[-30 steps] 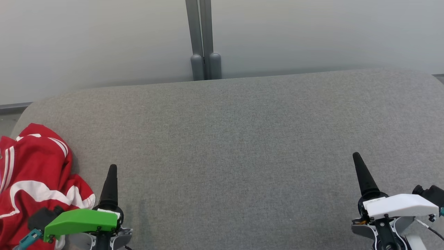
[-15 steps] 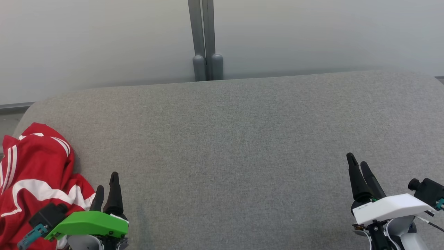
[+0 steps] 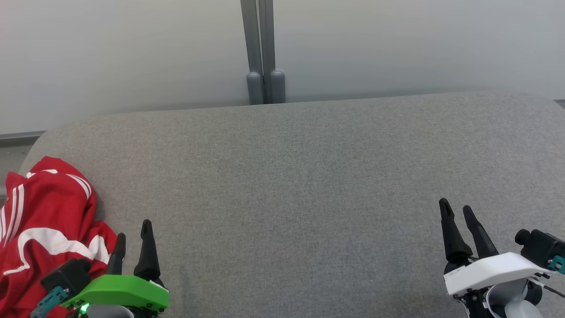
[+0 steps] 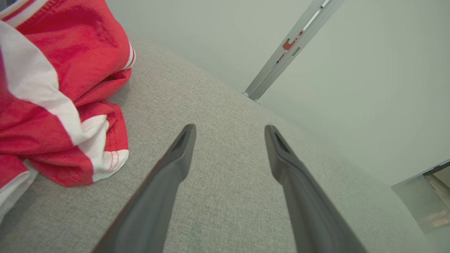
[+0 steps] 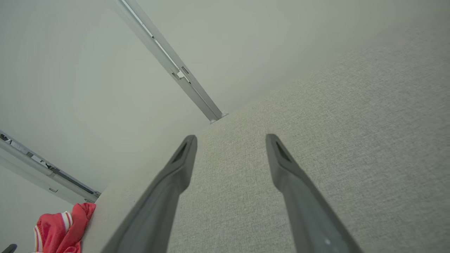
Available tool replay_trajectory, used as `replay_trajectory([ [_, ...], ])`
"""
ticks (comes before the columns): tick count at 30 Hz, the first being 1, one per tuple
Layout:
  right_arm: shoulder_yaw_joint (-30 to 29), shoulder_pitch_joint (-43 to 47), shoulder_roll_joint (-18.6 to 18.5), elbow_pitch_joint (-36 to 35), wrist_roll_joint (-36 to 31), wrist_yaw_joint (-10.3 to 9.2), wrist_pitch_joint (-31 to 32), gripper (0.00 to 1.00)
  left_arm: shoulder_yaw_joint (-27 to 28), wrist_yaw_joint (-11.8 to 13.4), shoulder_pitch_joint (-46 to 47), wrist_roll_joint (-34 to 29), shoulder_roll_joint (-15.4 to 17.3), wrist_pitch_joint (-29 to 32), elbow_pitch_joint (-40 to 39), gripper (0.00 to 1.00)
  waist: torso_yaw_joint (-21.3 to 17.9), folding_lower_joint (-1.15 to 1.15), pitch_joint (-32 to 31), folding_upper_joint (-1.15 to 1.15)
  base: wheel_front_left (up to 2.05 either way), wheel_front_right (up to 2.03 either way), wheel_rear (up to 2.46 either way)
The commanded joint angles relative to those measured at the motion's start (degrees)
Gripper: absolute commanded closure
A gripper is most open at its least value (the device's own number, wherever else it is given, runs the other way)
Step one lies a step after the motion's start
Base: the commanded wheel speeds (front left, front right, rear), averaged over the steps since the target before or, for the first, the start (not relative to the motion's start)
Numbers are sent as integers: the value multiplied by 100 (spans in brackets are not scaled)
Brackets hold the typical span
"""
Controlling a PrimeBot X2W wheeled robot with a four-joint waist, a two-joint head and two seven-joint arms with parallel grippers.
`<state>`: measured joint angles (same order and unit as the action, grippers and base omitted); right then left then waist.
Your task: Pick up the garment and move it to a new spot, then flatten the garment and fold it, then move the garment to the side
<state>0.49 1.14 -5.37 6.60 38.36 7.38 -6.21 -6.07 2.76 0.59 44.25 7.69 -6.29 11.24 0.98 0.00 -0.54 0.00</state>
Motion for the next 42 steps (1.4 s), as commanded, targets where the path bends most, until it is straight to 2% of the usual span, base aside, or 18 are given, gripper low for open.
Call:
replay_trajectory([
  [1, 19, 19, -51, -92, -197, 14, -77, 0, -16, -39, 1, -225, 64, -62, -90, 0, 0, 0, -4, 0, 0, 0, 0],
  [12, 41, 95, -62, -117, -907, 14, -242, 0, -29, -83, -137, -991, 88, -230, -85, 0, 25, 0, -33, 0, 0, 0, 0],
  [24, -100, 125, -77, -153, -1604, 15, -418, 0, -142, -299, -192, -1726, 126, -403, 22, 0, 43, 0, -27, 0, 0, 0, 0],
  [42, -224, 165, -74, -151, -2412, 12, -636, 0, -91, -322, -240, -2677, 96, -625, 112, 0, 87, 0, -31, 0, 0, 0, 0],
])
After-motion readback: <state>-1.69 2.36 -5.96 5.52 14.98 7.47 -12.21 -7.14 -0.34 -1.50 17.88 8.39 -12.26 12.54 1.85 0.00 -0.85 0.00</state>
